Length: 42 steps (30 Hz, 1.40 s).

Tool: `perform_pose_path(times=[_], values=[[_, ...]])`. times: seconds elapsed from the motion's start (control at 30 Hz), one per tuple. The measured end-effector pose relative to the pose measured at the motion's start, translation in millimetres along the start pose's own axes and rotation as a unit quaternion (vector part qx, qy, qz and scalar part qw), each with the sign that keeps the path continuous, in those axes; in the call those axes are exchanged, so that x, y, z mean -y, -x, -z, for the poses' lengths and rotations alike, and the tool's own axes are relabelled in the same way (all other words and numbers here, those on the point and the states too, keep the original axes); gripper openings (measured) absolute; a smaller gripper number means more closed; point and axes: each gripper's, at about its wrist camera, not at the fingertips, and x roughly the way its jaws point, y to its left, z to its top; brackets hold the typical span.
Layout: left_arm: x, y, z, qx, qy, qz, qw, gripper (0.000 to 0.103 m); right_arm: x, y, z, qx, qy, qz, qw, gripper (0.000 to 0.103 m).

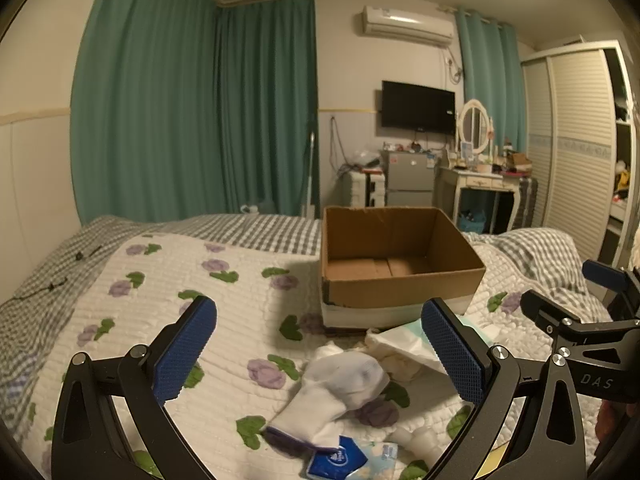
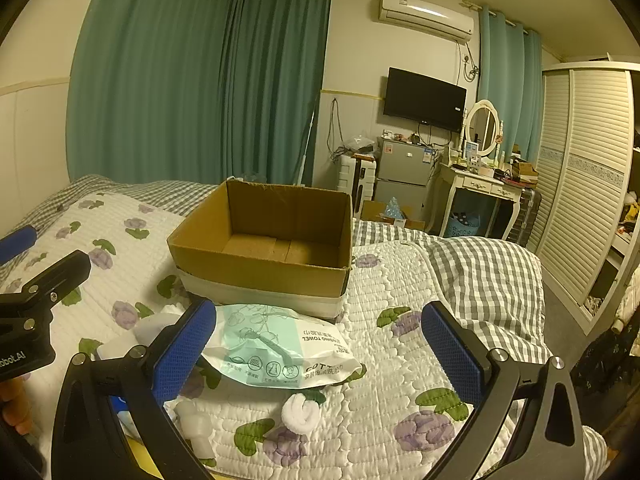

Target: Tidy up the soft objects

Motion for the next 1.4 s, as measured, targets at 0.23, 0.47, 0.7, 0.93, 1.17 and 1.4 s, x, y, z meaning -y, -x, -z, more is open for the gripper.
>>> perform_pose_path(times=[0.23,0.47,0.7,0.93,1.17,1.4], values=[[-0.5,-0.1,0.3,0.0,-0.001,-0.001,1.0,0.103,1.4,-0.2,1.1,-0.002,-0.002,-0.001,1.0,0.103],[-0.4,-0.3,0.5,-0.002,0.0,0.002,1.0,0.103,0.7,-0.3,1.4,-0.004,-0.001,-0.001,1.0,0.103],[-0.4,-0.7,2.3,-0.002,-0.003,0.002,1.0,0.103,0.6,-0.6,2.6,-0.005,0.0,-0.001,1.0,0.103],[1.9,-1.7,4.0,0.0,-0.008,0.003,1.0,0.103,0.1,-1.2,2.9,-0.007,0.001,-0.001,1.0,0.103],[3.2,-1.9,3.7,-0.001,-0.009,0.001,1.0,0.103,-0.2,-0.8,4.2,-0.008,0.001,-0.002,1.0,0.103],[2.9,-2.0,3.7,-0.002,-0.009,0.001,1.0,0.103,-0.7,-0.8,3.8,-0.008,0.001,-0.001,1.0,0.103]])
